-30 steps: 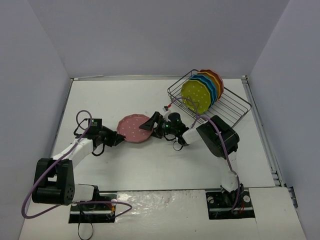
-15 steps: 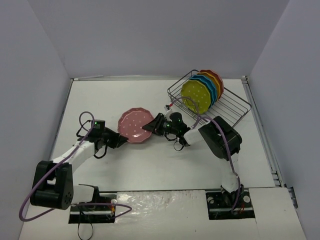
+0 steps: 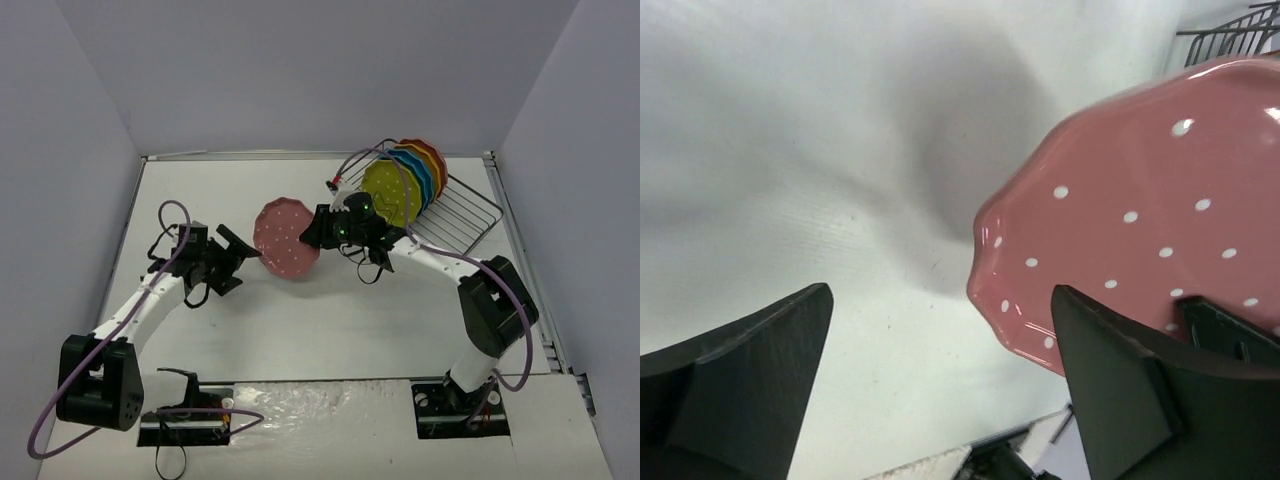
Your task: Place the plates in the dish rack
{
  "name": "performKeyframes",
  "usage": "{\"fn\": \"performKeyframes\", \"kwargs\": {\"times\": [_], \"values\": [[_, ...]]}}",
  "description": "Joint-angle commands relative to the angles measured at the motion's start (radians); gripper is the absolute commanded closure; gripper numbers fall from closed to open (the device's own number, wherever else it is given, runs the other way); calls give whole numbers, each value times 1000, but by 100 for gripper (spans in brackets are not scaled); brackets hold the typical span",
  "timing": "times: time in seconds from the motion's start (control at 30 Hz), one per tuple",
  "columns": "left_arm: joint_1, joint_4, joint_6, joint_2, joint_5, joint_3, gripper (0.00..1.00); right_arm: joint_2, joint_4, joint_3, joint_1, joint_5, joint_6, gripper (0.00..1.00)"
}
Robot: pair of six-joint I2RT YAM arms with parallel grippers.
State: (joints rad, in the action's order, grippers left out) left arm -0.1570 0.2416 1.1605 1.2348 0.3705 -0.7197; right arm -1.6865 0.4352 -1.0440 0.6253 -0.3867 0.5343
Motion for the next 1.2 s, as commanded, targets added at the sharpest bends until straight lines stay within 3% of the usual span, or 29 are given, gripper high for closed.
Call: {"fn": "performKeyframes", "kwargs": {"times": [0.0, 0.2, 0.47, 0.67, 1.17], "values": [[2, 153, -217, -66, -130, -192, 7, 180, -168, -183, -32, 85, -320, 100], [4, 323, -517, -87, -343, -330, 3, 263, -333, -323, -135, 110, -631, 100], [7, 346, -827, -151, -566, -309, 3, 213, -414, -488, -354, 19, -943, 100], [8, 292, -871, -175, -567, -228, 3, 121, -424, -567, -443, -17, -1095, 100], [9, 248, -858, -156, -609, -199, 3, -9, -421, -519, -506, -71, -1143, 100]]}}
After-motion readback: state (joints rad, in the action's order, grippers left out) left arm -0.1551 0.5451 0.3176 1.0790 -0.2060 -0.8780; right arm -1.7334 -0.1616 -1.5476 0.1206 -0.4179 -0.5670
